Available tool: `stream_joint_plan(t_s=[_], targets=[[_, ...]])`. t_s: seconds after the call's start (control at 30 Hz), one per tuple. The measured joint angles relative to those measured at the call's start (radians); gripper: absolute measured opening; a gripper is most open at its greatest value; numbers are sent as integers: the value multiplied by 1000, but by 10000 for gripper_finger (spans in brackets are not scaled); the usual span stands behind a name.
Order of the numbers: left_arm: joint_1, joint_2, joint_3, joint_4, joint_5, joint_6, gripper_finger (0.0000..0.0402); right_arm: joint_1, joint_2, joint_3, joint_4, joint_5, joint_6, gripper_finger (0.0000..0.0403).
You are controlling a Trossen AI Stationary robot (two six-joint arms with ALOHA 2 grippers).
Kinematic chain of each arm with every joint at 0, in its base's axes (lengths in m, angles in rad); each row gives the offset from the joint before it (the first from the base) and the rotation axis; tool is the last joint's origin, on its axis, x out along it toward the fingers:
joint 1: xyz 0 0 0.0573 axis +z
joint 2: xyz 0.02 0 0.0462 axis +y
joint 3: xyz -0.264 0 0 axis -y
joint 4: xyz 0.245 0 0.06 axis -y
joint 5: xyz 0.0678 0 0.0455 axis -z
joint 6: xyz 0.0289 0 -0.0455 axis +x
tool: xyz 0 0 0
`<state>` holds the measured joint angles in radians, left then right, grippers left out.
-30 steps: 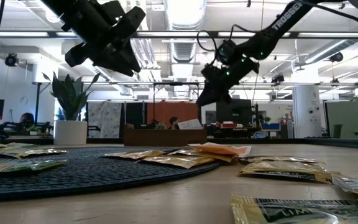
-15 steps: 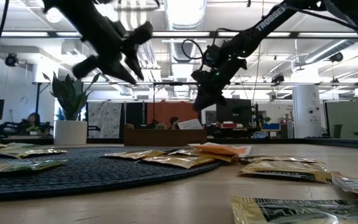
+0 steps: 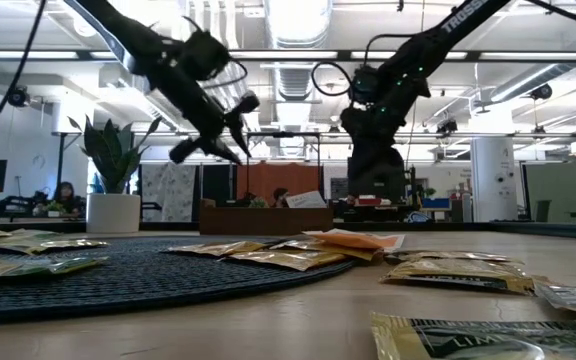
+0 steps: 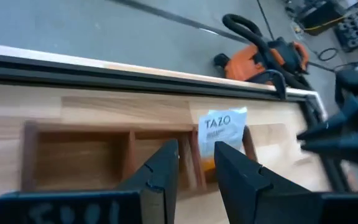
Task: Pick & Place Tea
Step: Put the white tea bag into the right section of the wooden organizer
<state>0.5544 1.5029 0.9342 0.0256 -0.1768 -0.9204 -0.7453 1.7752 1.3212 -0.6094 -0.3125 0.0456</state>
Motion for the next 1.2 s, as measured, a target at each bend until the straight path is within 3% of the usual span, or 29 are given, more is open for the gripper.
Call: stream_joint_plan(t_s=[0.27,0.6,0.83,1.2], targets=[[7,231,215,-35,56,-1,99,-5,-3,-21,39,1,-5,68],[35,451,535,-404,35,182,99,-6,-3,-21,66,1,51,68],[31,519,582,-412,90,255,99,-9,-3,-20,127,2,117,68],[29,514,567,-325,92,269,99,-8,-3,-20,131,2,132,68]])
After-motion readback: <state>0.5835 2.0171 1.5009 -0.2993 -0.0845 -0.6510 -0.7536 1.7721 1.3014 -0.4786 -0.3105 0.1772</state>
